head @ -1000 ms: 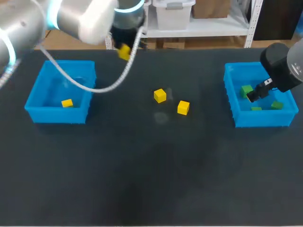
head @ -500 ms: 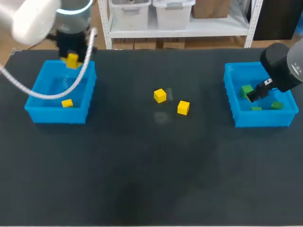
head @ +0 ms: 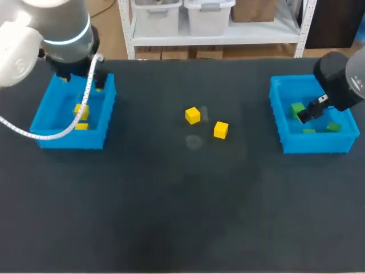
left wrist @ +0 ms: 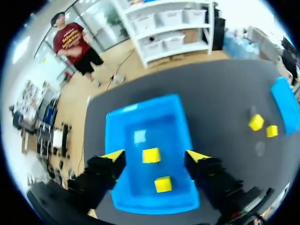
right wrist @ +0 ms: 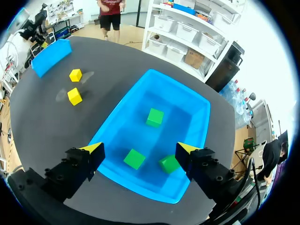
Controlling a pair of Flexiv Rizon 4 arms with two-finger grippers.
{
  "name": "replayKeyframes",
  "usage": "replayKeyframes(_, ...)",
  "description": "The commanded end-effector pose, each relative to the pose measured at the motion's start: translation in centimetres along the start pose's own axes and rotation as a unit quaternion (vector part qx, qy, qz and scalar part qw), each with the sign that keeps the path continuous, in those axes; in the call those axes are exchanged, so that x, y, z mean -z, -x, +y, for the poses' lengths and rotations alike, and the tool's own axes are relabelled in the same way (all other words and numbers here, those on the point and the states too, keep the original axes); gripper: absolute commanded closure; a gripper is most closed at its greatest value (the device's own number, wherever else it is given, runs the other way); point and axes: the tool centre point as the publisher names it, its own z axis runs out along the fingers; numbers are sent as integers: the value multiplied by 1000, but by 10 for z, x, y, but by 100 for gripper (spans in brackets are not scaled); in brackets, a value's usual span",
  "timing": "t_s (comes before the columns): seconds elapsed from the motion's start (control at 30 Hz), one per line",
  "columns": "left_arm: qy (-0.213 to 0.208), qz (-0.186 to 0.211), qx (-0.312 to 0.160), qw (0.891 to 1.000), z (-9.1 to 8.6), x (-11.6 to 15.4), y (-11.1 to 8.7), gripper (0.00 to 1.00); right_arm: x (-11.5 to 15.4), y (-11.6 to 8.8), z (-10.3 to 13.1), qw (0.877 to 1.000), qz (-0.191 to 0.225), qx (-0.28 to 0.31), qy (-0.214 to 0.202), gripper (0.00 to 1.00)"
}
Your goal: Put the green cubes in the right bin and the yellow cubes in the left bin.
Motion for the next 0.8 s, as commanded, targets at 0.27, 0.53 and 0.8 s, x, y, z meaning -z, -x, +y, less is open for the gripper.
replayKeyframes(0.27,-75,-55,-126,988,-93,48,32,0,0,-1,1,1000,-2,-1,-3,0)
replayKeyframes(0.53,-116,-45,-245,962,-179,31,42,0,0,-1,1,1000,-2,-1,-3,0)
replayKeyframes(0.8,-136,-10,-304,943,-235,3,39,0,0,-1,1,1000,-2,-1,-3,0)
